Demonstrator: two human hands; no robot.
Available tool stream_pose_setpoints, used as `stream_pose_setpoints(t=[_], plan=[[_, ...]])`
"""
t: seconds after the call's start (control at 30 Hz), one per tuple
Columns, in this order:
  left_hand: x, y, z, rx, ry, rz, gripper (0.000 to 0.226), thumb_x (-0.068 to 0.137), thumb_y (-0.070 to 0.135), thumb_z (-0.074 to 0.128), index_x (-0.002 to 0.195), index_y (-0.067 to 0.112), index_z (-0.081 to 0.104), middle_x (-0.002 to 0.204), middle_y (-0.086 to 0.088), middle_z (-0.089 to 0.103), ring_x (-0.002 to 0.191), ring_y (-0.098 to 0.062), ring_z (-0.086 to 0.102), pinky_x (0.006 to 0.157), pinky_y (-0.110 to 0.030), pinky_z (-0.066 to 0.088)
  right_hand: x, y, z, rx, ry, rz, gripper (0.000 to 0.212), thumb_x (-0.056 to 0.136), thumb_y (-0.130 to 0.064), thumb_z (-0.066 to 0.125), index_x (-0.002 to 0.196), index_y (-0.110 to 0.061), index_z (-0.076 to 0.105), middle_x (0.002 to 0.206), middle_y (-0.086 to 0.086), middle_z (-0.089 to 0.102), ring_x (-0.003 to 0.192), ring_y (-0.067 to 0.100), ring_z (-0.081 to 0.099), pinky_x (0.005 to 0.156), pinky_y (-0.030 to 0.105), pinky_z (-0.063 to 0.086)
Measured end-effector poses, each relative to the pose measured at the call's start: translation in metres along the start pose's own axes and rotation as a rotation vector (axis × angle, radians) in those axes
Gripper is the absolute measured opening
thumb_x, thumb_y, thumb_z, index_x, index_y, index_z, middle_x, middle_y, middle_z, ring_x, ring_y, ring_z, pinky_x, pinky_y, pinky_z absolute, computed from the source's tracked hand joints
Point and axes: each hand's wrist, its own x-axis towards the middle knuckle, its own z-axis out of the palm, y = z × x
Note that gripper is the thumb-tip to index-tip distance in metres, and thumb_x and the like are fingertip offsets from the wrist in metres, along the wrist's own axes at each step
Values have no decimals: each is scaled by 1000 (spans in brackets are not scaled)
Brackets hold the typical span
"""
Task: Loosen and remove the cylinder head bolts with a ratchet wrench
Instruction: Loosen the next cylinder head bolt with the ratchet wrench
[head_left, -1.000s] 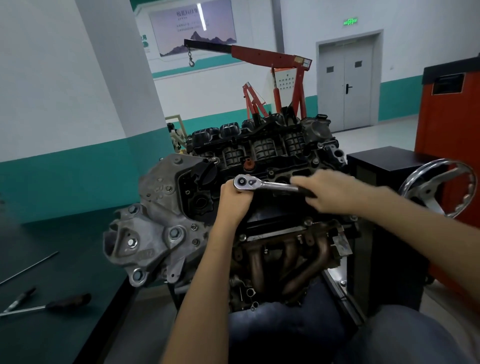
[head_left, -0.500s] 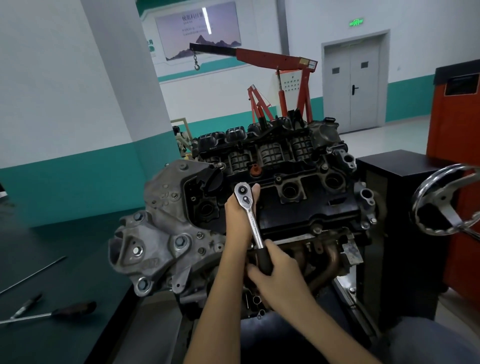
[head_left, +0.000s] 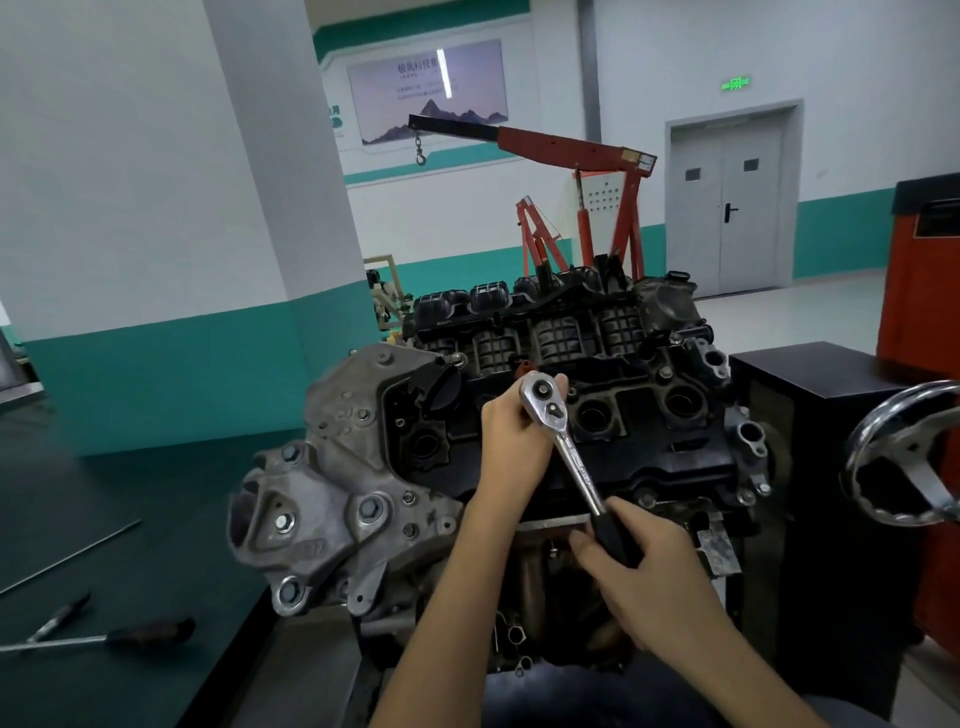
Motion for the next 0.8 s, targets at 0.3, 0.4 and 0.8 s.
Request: stream_pose_setpoints(t=[0.3,0.4,0.8], plan=[[7,9,7,-35,119,11,44,96,27,60,55,33,45,47,16,39,50,-1,33,54,-22,33,5,-28,-9,166,-81,101,32,85,-13,65,58,-18,48,40,-1,40,31,13,35,33,20,28],[14,13,9,-17,200,22,43,95,29,61,54,30,48,47,15,38,50,-1,32,52,-22,31,8,-39,-11,188,-101,97,35,86,-14,63,56,-22,47,38,-2,40,28,11,34,32,18,27],[3,39,28,149,56,331,32,88,33,50,70,7,45,58,0,41,54,-9,32,52,-30,30,-20,-41,-51,522,-80,106,30,85,-18,65,64,-9,45,37,10,33,26,14,25,39,15,26]])
